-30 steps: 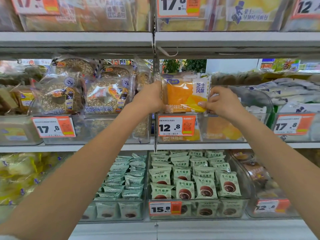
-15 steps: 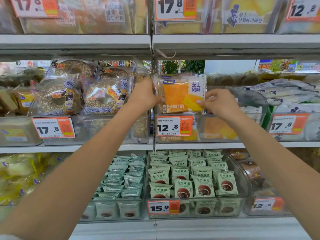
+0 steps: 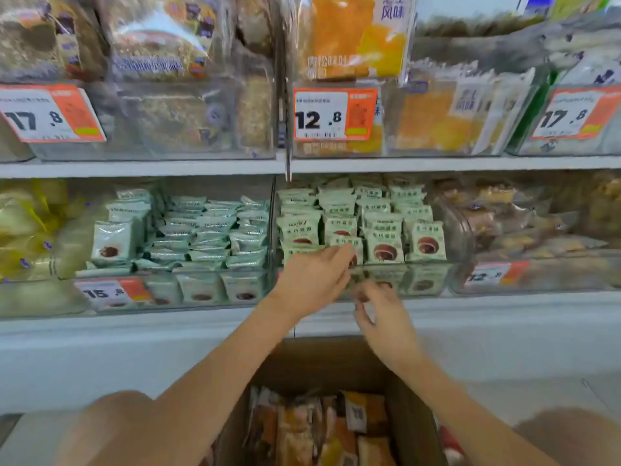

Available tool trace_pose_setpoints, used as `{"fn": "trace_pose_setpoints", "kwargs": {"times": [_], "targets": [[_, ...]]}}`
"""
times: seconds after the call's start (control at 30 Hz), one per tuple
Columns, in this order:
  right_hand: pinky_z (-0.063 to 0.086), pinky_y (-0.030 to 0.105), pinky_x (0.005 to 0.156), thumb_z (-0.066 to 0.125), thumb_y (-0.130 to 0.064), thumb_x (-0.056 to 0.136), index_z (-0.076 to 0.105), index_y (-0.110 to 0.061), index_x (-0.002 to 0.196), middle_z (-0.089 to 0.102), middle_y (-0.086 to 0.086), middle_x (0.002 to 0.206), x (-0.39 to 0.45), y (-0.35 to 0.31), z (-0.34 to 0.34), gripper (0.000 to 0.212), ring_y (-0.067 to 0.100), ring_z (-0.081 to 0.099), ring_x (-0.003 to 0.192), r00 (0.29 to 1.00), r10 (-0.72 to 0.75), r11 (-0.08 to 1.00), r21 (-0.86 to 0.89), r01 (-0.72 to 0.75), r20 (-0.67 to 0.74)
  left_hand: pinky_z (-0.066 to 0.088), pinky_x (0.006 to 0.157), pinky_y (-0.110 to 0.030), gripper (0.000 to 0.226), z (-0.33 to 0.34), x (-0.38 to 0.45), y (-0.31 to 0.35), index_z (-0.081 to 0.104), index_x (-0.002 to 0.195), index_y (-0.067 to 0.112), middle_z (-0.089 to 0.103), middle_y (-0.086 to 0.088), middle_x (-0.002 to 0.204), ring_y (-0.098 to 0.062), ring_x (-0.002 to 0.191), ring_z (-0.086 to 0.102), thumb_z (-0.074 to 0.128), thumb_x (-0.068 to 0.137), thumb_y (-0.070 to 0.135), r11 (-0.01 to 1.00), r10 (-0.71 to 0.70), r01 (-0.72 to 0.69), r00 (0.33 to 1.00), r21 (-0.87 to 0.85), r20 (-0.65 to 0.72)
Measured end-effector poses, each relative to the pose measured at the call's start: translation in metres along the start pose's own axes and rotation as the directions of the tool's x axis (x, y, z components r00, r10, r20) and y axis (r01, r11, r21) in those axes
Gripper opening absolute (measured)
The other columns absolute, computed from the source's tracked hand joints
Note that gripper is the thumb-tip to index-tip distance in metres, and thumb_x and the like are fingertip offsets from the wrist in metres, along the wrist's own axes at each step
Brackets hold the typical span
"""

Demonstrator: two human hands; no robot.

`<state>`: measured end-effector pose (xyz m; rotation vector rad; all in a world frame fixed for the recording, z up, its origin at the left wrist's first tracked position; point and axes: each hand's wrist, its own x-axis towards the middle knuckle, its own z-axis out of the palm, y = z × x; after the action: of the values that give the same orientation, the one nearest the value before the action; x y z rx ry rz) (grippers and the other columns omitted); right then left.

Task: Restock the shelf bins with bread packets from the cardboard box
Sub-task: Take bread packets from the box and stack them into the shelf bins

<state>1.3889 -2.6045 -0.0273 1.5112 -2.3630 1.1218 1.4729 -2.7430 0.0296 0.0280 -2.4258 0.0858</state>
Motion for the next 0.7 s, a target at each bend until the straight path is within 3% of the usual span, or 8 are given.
{"fn": "trace_pose_setpoints", "kwargs": {"times": [0.07,0.17,0.23,0.3,0.37,0.43,0.57,0.7], "targets": [[0.046,0.029,0.073,0.054,-0.007,0.089,0.055,-0.02,0.099,0.058,-0.003,0.092,-0.042,0.028,0.032,0.015,0.015,0.055,0.087,0.963,0.13,0.991,-0.051,-0.122,0.237,0.041,0.043,-0.026,0.028,0.042,-0.048,0.011,0.052,0.112,0.009,0.066,-0.009,0.087,-0.025,0.061,0.063,0.055,0.086,0.018,0.999,-0.051,0.042,0.949,0.033,0.311],[0.05,0.031,0.083,0.05,-0.018,0.094,0.052,-0.024,0.117,0.061,-0.002,0.111,-0.088,0.067,0.074,0.024,0.016,0.057,0.104,0.789,0.31,0.95,-0.214,-0.229,0.531,0.046,0.077,-0.037,0.045,0.092,-0.127,0.03,0.03,0.141,0.011,0.054,-0.011,0.128,-0.029,0.107,0.058,0.037,0.098,0.017,0.975,-0.198,0.212,0.678,0.07,0.708],[0.051,0.036,0.087,0.052,-0.021,0.093,0.043,-0.026,0.13,0.057,0.001,0.123,-0.11,0.091,0.102,0.039,0.02,0.056,0.111,0.612,0.421,0.907,-0.332,-0.26,0.67,0.044,0.085,-0.038,0.049,0.118,-0.179,0.038,0.027,0.143,0.013,0.054,-0.01,0.128,-0.028,0.111,0.055,0.041,0.096,0.014,0.952,-0.236,0.293,0.527,0.086,0.817],[0.048,0.04,0.093,0.053,-0.027,0.093,0.032,-0.024,0.141,0.05,0.006,0.133,-0.129,0.11,0.123,0.053,0.026,0.052,0.117,0.375,0.508,0.861,-0.438,-0.259,0.776,0.045,0.089,-0.039,0.048,0.14,-0.222,0.043,0.035,0.14,0.015,0.056,-0.009,0.125,-0.028,0.111,0.055,0.046,0.094,0.011,0.93,-0.252,0.35,0.394,0.109,0.884],[0.045,0.041,0.098,0.052,-0.026,0.093,0.025,-0.021,0.146,0.043,0.01,0.139,-0.143,0.128,0.141,0.06,0.029,0.048,0.121,0.196,0.563,0.822,-0.517,-0.239,0.803,0.048,0.088,-0.036,0.041,0.158,-0.25,0.042,0.045,0.134,0.016,0.058,-0.01,0.121,-0.027,0.107,0.058,0.044,0.094,0.008,0.885,-0.286,0.444,0.283,0.139,0.916],[0.039,0.043,0.104,0.05,-0.022,0.094,0.011,-0.023,0.15,0.028,0.012,0.149,-0.147,0.144,0.155,0.069,0.033,0.038,0.131,0.195,0.596,0.8,-0.556,-0.225,0.779,0.05,0.088,-0.035,0.036,0.173,-0.265,0.04,0.048,0.129,0.017,0.058,-0.01,0.121,-0.026,0.106,0.058,0.041,0.095,0.008,0.846,-0.295,0.512,0.211,0.152,0.932],[0.036,0.046,0.107,0.062,-0.018,0.089,-0.004,-0.028,0.15,0.003,0.008,0.158,-0.145,0.168,0.192,0.091,0.037,0.016,0.142,0.385,0.588,0.8,-0.583,-0.145,0.711,0.048,0.091,-0.032,0.036,0.193,-0.284,0.042,0.046,0.13,0.019,0.056,-0.006,0.125,-0.023,0.11,0.057,0.045,0.095,0.012,0.771,-0.298,0.623,0.165,0.134,0.94],[0.029,0.054,0.108,0.069,-0.02,0.084,-0.013,-0.033,0.149,-0.012,0.005,0.158,-0.152,0.185,0.221,0.105,0.039,0.007,0.143,0.28,0.599,0.794,-0.601,-0.088,0.75,0.047,0.087,-0.029,0.031,0.198,-0.289,0.045,0.05,0.126,0.02,0.059,-0.004,0.12,-0.02,0.106,0.058,0.047,0.095,0.015,0.73,-0.312,0.675,0.186,0.11,0.932]]}}
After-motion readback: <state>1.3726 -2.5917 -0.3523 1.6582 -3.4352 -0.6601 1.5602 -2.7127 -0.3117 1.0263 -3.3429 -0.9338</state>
